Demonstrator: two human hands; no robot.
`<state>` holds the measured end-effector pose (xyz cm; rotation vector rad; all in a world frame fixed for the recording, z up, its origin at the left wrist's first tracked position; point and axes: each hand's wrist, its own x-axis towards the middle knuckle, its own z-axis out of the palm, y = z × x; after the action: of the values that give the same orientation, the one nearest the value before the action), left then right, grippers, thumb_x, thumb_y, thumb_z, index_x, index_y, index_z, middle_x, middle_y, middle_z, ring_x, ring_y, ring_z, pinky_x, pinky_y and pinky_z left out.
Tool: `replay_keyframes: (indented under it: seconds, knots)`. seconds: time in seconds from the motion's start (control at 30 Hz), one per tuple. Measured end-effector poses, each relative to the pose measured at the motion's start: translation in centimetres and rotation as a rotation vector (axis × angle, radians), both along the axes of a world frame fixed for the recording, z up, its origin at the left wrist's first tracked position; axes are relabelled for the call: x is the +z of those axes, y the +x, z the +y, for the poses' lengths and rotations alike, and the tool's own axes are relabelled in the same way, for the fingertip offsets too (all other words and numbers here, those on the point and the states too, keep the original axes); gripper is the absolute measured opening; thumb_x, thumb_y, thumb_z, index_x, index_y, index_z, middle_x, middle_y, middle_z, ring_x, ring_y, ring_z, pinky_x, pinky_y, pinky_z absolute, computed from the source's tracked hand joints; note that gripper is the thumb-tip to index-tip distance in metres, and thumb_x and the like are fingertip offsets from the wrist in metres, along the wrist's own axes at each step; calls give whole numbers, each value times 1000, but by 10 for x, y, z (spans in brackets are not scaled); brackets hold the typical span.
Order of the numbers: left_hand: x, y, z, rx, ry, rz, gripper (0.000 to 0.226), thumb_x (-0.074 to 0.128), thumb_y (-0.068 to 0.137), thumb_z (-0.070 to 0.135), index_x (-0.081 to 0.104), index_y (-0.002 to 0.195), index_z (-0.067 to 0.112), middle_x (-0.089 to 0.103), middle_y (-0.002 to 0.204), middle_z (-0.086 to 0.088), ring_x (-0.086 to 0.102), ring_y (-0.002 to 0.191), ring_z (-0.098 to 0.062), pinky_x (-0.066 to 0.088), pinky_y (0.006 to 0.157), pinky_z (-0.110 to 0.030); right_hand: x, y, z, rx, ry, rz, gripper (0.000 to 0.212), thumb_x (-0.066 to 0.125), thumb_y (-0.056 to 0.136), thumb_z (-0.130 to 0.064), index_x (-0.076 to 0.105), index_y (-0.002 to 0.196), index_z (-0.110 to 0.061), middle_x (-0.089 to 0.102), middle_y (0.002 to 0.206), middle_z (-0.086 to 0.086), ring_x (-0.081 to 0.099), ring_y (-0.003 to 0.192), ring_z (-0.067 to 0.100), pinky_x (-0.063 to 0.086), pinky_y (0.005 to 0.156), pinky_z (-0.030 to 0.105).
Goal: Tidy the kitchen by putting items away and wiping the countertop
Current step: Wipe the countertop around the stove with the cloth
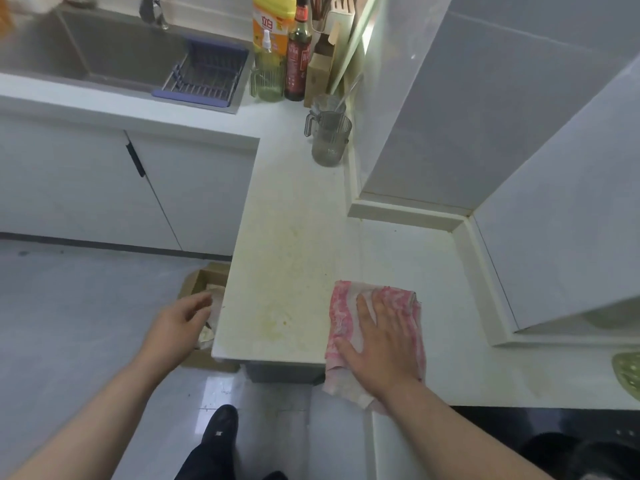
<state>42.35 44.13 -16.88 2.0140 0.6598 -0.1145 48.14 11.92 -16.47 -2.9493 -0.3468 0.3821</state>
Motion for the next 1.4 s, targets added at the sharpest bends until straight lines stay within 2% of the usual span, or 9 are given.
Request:
replay_keyframes:
  seconds: [0.07,0.17,0.27,0.4,0.5,0.67,0.97,1.17,1.4]
  knots:
    - [2,-4,-4,-60,-70,-27,38,56,95,8,61,127,29,66,118,16,59,108,-10,46,94,-33,2,-4,3,-11,-8,2,86,28,89,-71,-6,157,-31,-10,166,-4,-12,152,16,-13,120,34]
    - [7,-3,-2,-108,-109,-20,49,55,95,4,57,108,51,63,95,41,58,101,8,51,86,-30,3,-4,5,-21,-27,4,86,26,88,-72,-7,157,-32,-11,166,-4,-13,152,17,-13,121,35]
    - [7,1,-1,-116,-145,-46,53,54,94,1,58,106,53,65,93,40,58,100,10,53,85,-30,2,-3,7,-31,-37,9,91,18,81,-75,-5,157,-32,-9,166,-3,-12,152,18,-9,123,38]
    - [3,5,0,-92,-174,-59,59,53,94,-4,61,101,54,66,86,40,62,89,16,51,85,-29,3,3,12,-41,-34,10,88,26,86,-74,-5,158,-32,-10,166,-3,-13,152,17,-12,121,37]
    - [-4,8,5,-52,-192,-55,64,57,93,0,66,90,63,70,93,31,66,98,4,52,90,-32,3,15,17,-19,-36,-5,88,29,86,-74,-2,157,-32,-7,166,-2,-11,152,18,-11,121,37]
    - [-5,22,7,-34,-233,-82,51,61,91,1,64,104,50,72,98,24,65,102,-3,53,90,-34,0,44,27,-7,-22,-27,88,34,88,-73,1,158,-31,-4,167,-2,-8,153,18,-8,123,37]
    - [-14,55,17,80,-365,-46,46,55,92,-5,72,101,36,74,100,16,66,102,-8,52,81,-28,-4,87,37,9,-79,-66,87,29,87,-74,3,158,-29,-1,167,-1,-6,153,19,-7,123,38]
    - [-15,66,14,88,-389,-65,35,61,91,-2,72,102,30,75,97,15,69,91,-2,52,81,-25,-6,116,44,13,-97,-84,94,13,78,-77,4,158,-29,2,167,-1,-4,153,18,-4,124,39]
    - [-17,74,16,93,-400,-62,31,66,88,2,73,94,32,76,91,15,71,85,-2,51,76,-25,-9,146,48,18,-101,-101,88,27,86,-74,8,158,-28,4,167,0,-2,153,18,2,124,41]
